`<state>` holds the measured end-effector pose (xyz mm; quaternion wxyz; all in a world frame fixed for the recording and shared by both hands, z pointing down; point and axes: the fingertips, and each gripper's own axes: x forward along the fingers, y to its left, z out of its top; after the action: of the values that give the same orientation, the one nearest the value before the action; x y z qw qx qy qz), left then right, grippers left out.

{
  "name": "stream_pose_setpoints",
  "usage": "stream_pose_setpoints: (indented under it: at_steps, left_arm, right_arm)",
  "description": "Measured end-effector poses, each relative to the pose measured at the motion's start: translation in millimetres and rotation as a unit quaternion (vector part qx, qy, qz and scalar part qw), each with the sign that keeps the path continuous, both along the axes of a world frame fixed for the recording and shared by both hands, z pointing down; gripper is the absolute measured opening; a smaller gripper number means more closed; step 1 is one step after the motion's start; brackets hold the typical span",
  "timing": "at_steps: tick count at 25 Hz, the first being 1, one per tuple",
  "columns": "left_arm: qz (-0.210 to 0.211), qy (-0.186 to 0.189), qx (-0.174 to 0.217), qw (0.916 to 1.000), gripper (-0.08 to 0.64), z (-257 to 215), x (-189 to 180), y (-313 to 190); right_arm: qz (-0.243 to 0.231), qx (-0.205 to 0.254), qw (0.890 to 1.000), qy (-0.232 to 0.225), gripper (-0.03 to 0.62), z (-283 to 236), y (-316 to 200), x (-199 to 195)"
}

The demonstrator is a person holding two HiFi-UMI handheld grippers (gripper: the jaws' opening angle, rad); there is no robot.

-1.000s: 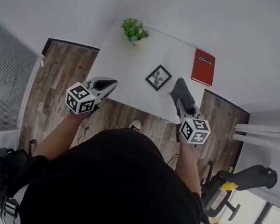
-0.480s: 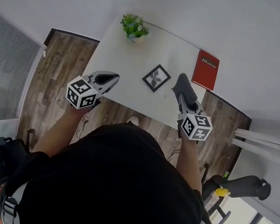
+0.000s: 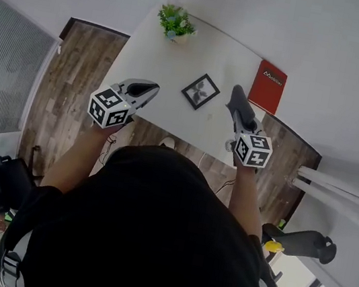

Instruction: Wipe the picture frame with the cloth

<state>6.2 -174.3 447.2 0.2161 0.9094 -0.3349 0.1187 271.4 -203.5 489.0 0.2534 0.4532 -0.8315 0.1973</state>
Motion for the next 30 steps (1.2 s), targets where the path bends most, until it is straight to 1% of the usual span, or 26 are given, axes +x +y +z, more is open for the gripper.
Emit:
stream_pose_setpoints:
  at_steps: [4, 8, 12, 16, 20, 27, 30]
  left_arm:
    - [-0.009, 0.001, -0.005, 0.9999, 0.011, 4.3, -7.8, 7.0]
    - [-0.014, 0.001, -0.013, 0.9998, 0.011, 11.1, -14.5, 11.7]
    - [-0.01, 0.001, -0.021, 0.9997, 0.011, 20.3, -16.7, 10.7]
    - [0.002, -0.001, -0.029, 0.9996, 0.011, 30.4, -13.3, 4.5]
    - [0.019, -0.005, -0.041, 0.999, 0.011, 44.8, -10.0, -4.8]
    - [0.038, -0.014, -0.058, 0.9975, 0.011, 74.7, -5.9, -21.2]
    - [0.053, -0.021, -0.066, 0.9962, 0.011, 87.6, -0.3, -26.6]
  right_arm:
    - [-0.017, -0.003, 1.0, 0.023, 0.048, 8.6, -2.3, -6.8]
    - [-0.028, -0.008, 0.999, 0.031, 0.048, 14.4, -1.0, -13.9]
    - [-0.032, -0.012, 0.999, 0.04, 0.048, 17.9, -4.6, -19.2]
    - [-0.03, -0.018, 0.998, 0.054, 0.048, 21.9, -12.1, -20.9]
    - [-0.023, -0.031, 0.998, 0.052, 0.048, 27.7, -24.4, -23.1]
    - [-0.033, -0.042, 0.996, 0.077, 0.048, 42.6, -45.8, -30.6]
    - [-0.035, -0.045, 0.995, 0.084, 0.048, 49.5, -55.3, -32.9]
